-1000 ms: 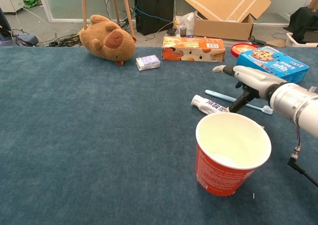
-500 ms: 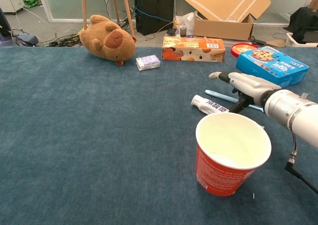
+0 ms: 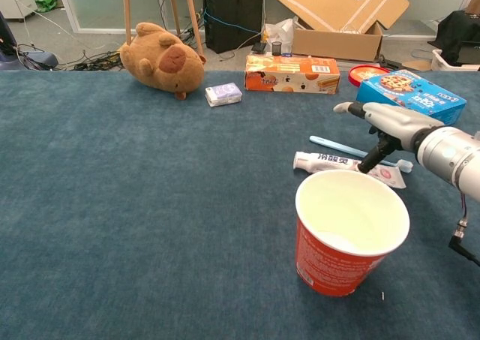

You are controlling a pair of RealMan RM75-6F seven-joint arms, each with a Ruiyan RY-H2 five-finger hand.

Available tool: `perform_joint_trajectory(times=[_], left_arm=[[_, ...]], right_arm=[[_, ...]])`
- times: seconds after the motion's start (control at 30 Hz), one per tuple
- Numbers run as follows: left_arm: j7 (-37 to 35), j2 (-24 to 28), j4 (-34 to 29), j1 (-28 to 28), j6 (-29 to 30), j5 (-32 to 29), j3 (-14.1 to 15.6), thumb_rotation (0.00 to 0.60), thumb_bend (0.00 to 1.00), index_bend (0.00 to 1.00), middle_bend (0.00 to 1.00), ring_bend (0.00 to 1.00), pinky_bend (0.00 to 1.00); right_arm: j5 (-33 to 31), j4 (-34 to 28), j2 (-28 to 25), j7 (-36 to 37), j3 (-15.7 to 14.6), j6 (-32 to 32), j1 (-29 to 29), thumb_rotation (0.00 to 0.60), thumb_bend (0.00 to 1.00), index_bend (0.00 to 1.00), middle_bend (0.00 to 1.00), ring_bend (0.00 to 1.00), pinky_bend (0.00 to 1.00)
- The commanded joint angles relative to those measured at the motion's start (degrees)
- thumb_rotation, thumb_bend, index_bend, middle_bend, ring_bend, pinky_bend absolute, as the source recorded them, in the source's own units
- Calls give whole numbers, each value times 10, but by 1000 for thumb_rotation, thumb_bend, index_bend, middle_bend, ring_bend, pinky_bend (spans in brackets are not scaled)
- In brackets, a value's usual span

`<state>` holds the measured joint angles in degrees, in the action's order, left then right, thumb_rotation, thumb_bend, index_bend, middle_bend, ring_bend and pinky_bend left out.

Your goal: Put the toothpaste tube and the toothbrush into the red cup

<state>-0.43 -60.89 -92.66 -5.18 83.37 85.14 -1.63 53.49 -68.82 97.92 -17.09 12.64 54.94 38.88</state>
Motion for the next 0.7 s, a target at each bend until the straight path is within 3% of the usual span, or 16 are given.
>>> perform_joint_trajectory(times=[0.03, 0.33, 0.6, 0.7], left_arm=[[0, 0, 0, 0, 0, 0, 0, 600, 0, 42, 174, 156, 156], [1, 0, -1, -1, -4, -2, 0, 600, 0, 42, 174, 156, 163], [0, 3, -2, 0, -2, -1, 1, 600, 0, 42, 174, 157, 169], [-1, 3, -3, 1, -1, -1, 1, 600, 0, 42, 174, 157, 170]], right_arm=[[-1, 7, -1, -4, 3, 0, 0, 600, 0, 0, 0, 0, 213], [9, -15, -12, -5, 5, -9, 2, 600, 0, 5, 0, 0, 213], [54, -67, -38, -42, -22, -8, 10, 600, 3, 191, 0, 0, 196], [64, -72, -47, -71, -33, -12, 17, 600, 47, 236, 0, 0, 189]])
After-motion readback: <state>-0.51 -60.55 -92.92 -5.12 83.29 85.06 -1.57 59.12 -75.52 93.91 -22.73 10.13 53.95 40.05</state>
